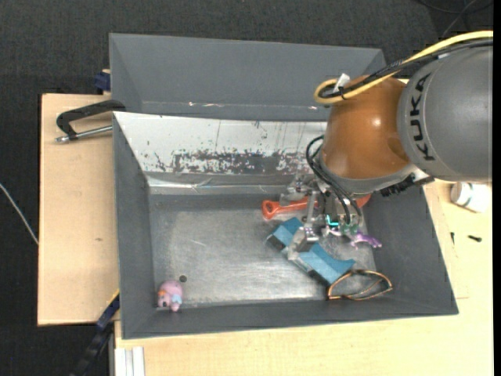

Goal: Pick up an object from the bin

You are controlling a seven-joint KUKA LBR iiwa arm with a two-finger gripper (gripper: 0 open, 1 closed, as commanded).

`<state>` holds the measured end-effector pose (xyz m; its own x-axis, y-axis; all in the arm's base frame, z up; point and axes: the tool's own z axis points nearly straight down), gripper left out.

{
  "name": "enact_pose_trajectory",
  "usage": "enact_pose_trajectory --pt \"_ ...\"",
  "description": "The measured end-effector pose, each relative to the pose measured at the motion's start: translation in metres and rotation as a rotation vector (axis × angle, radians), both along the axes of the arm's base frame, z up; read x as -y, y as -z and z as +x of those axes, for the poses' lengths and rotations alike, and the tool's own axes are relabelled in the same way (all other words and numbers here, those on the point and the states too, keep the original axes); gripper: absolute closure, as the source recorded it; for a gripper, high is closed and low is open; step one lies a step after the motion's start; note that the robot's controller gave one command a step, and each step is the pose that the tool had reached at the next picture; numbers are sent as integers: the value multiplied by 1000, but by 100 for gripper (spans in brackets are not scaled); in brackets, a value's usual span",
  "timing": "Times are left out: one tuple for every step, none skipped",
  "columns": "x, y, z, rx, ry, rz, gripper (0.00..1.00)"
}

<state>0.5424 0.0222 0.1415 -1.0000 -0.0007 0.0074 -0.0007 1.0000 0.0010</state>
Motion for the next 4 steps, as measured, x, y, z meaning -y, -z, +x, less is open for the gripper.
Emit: enact_pose_trajectory --pt "0 -4 2 8 1 0 0" --pt "84 66 -22 13 84 -1 100" --pt "84 66 -22 13 84 -1 100" --pt "86 -60 -34 7 -50 0 100"
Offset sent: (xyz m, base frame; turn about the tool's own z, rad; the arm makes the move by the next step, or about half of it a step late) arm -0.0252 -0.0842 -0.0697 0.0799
